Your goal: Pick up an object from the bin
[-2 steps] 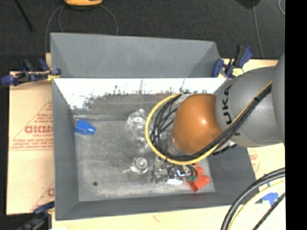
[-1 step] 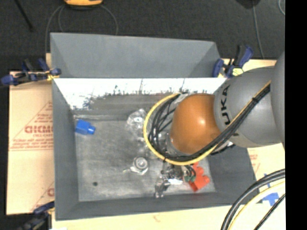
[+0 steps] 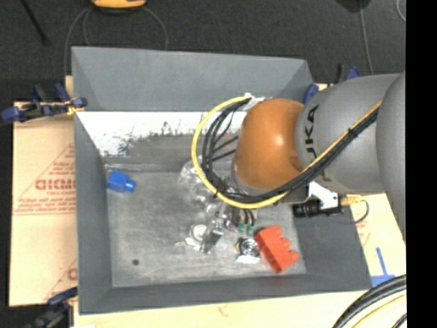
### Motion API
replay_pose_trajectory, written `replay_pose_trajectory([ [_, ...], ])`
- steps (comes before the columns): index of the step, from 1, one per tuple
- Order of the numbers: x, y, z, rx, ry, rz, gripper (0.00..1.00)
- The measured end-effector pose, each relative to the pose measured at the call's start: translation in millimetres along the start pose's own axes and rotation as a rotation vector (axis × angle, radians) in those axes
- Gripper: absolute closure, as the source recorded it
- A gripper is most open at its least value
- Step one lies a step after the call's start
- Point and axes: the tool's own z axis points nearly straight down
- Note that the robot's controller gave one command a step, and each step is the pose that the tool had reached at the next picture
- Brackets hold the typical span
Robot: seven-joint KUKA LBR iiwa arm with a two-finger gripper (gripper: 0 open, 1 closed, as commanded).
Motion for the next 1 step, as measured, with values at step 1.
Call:
replay_pose_trajectory([
  [1,-25.9,-1.2,43.3,-0.012,-0.028,0.015,0.0],
])
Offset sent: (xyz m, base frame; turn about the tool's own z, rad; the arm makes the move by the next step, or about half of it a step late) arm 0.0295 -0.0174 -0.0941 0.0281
